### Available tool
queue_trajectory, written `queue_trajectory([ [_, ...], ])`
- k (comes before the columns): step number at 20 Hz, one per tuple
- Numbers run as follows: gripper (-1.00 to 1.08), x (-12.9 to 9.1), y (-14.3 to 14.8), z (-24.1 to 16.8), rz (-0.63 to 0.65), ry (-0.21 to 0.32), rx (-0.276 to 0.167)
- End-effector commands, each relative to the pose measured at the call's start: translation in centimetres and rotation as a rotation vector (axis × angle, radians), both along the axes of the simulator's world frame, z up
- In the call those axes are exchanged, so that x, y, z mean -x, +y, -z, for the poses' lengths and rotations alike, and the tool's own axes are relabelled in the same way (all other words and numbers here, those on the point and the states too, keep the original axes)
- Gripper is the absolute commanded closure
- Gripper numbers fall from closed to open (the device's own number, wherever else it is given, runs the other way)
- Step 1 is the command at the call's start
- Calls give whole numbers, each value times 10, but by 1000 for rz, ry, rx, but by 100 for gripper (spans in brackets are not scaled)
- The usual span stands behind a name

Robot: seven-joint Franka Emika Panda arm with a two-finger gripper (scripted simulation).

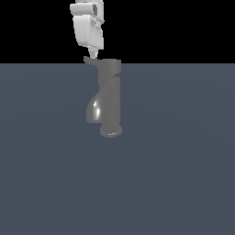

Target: Turn on the faucet by rotating a designated handle.

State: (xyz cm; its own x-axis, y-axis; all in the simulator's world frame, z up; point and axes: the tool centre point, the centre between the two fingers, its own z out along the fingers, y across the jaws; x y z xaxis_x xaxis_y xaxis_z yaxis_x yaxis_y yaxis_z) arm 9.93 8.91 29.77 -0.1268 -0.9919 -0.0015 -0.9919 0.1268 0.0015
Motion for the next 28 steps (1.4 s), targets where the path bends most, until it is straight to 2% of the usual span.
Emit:
queue_trajectory([
  [1,108,-1,0,0,4,-1,2],
  [4,108,-1,0,0,3,-1,1],
  [28,108,55,24,0,4,-1,2],
])
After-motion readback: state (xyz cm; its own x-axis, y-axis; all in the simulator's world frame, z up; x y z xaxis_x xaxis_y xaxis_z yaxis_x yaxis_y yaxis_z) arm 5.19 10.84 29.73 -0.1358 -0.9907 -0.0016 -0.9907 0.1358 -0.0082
